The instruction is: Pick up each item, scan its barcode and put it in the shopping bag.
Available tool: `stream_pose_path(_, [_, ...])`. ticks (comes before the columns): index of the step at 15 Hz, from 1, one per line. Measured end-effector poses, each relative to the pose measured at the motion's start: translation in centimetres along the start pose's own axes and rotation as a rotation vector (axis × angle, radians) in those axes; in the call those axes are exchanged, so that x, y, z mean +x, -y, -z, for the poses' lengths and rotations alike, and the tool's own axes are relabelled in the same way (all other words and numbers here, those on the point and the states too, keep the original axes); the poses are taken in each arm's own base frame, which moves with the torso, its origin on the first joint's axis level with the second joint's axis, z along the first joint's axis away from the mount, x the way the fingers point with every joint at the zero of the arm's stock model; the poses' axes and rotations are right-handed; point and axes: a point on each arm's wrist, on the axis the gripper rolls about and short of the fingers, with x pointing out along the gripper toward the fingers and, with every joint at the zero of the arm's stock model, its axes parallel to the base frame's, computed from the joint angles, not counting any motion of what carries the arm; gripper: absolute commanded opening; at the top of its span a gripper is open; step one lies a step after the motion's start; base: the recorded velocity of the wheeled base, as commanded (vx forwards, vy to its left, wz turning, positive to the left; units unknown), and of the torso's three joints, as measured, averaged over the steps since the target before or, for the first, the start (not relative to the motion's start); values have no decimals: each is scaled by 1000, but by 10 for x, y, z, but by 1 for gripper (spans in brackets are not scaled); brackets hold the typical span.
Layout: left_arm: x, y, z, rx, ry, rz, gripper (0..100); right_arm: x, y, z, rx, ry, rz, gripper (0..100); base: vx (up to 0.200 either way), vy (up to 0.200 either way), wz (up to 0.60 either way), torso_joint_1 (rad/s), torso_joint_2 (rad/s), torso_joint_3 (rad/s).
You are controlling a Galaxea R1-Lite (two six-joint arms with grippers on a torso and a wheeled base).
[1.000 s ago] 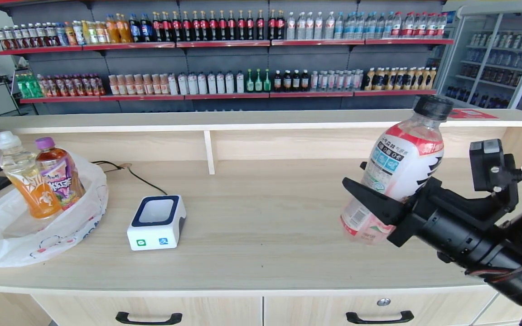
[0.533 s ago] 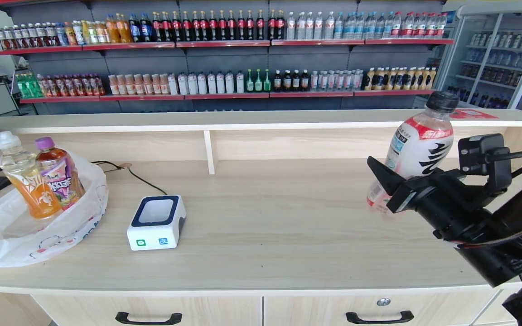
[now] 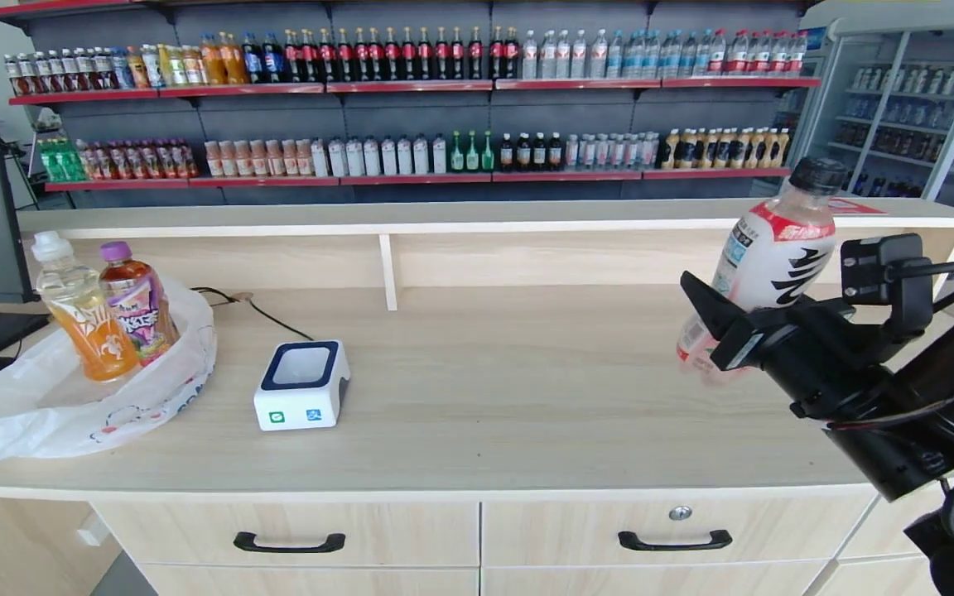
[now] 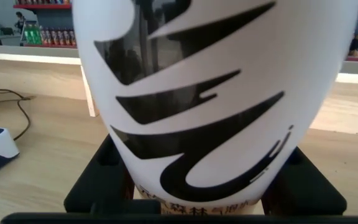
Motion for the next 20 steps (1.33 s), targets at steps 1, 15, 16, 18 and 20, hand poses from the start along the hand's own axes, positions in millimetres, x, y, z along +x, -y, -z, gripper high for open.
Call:
stream_pose_path(1, [0, 0, 0, 0, 0, 0, 100, 0, 2, 1, 2, -9, 6, 0, 0, 200, 0, 27, 12, -2])
stream_pose_path(15, [0, 0, 0, -24, 2, -3, 100, -14, 20, -13, -12, 25, 70, 0, 0, 200, 0, 3, 3, 4])
stream_pose_path(16, [0, 0, 0, -23, 2, -3, 100, -15, 20, -14, -15, 27, 70, 0, 0, 200, 0, 2, 7, 7])
stream_pose_path(18, [0, 0, 0, -23, 2, -4, 100, -16, 20, -15, -16, 30, 71, 0, 0, 200, 0, -2, 7, 2])
stream_pose_path(20, [0, 0, -1, -23, 2, -3, 100, -17, 20, -16, -17, 31, 71, 0, 0, 200, 0, 0, 5, 2])
